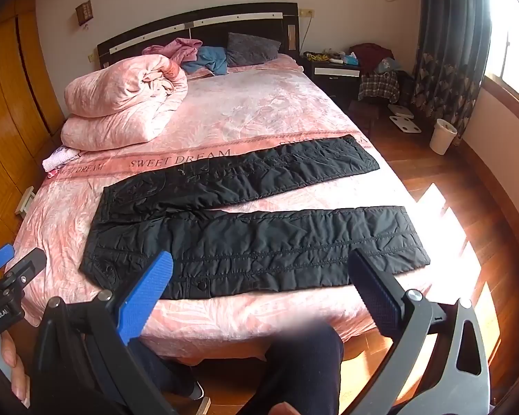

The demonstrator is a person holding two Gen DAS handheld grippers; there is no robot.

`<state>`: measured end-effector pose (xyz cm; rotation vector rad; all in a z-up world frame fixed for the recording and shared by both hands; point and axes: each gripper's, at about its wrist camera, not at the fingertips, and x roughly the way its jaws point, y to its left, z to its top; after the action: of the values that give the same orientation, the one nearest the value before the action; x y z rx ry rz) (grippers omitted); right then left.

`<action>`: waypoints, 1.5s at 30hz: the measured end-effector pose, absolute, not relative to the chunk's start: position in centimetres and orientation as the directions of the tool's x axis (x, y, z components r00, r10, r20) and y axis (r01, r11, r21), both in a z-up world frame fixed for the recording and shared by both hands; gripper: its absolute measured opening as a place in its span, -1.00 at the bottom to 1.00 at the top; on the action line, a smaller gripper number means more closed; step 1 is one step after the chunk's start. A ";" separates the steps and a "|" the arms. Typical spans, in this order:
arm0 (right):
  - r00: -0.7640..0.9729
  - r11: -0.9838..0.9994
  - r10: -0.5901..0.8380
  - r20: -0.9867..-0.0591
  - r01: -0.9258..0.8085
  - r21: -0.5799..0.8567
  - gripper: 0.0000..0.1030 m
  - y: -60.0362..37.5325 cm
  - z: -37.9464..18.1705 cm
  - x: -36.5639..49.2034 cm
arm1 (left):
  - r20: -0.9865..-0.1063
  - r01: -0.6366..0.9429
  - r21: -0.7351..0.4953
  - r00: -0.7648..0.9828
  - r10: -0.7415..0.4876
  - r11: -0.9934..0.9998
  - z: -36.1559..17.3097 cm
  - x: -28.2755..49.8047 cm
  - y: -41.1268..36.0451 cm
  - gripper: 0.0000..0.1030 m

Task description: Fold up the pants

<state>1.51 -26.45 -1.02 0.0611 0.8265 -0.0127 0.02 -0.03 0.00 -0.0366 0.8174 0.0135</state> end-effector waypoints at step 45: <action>0.650 0.997 0.009 -0.760 0.051 0.055 0.96 -27.0 -1.8 1.8 | -0.734 -0.042 -0.043 0.679 -0.003 0.998 -0.9 -0.1 1.0 0.93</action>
<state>1.84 -27.02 -1.78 0.0735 0.8632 -0.0238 -0.06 1.01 -0.93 -0.0573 0.8245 0.0217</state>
